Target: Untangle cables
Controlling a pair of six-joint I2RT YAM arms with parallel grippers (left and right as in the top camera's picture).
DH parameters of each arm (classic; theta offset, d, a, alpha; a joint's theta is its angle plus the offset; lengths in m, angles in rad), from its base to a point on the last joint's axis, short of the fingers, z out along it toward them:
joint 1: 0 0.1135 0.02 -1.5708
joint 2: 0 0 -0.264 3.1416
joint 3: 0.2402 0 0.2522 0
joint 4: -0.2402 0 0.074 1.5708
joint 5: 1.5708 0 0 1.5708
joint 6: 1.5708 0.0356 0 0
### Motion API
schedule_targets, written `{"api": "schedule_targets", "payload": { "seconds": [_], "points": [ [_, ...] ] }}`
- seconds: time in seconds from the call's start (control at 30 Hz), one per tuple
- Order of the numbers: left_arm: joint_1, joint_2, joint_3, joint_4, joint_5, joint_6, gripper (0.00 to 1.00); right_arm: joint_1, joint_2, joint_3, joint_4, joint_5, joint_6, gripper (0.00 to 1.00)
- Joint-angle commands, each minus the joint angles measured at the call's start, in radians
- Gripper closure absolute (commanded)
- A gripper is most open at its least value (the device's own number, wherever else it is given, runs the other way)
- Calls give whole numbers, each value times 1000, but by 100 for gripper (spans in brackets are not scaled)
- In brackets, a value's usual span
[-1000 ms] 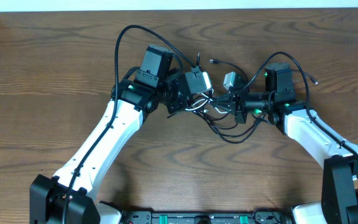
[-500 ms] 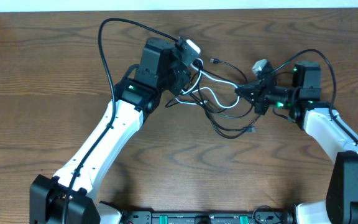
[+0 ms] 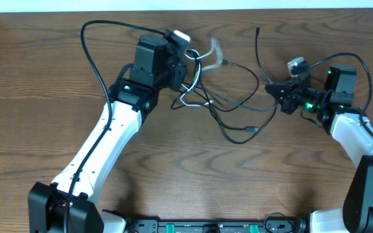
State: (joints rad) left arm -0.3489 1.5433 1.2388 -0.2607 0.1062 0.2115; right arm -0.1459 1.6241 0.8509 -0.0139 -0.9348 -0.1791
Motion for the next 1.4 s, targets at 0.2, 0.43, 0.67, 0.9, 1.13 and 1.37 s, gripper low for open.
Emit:
{"api": "schedule_targets", "payload": {
  "seconds": [0.2, 0.43, 0.67, 0.9, 1.13, 1.37],
  "points": [
    [11, -2, 12, -19, 237, 174, 92, -4, -3, 4, 22, -45, 62, 1],
    [6, -2, 12, -129, 407, 389, 92, 43, -3, 4, 146, -229, -106, 1],
    [-32, -2, 12, -159, 470, 481, 92, 175, -3, 4, 183, -259, -359, 1],
    [-52, -2, 12, -207, 471, 533, 92, 248, -3, 4, 182, -154, -361, 9],
    [-52, -2, 12, -230, 420, 533, 92, 244, -3, 4, 182, -99, -360, 5],
    [-52, -2, 12, -237, 273, 518, 92, 245, -3, 4, 182, -68, -361, 3]
  ]
}}
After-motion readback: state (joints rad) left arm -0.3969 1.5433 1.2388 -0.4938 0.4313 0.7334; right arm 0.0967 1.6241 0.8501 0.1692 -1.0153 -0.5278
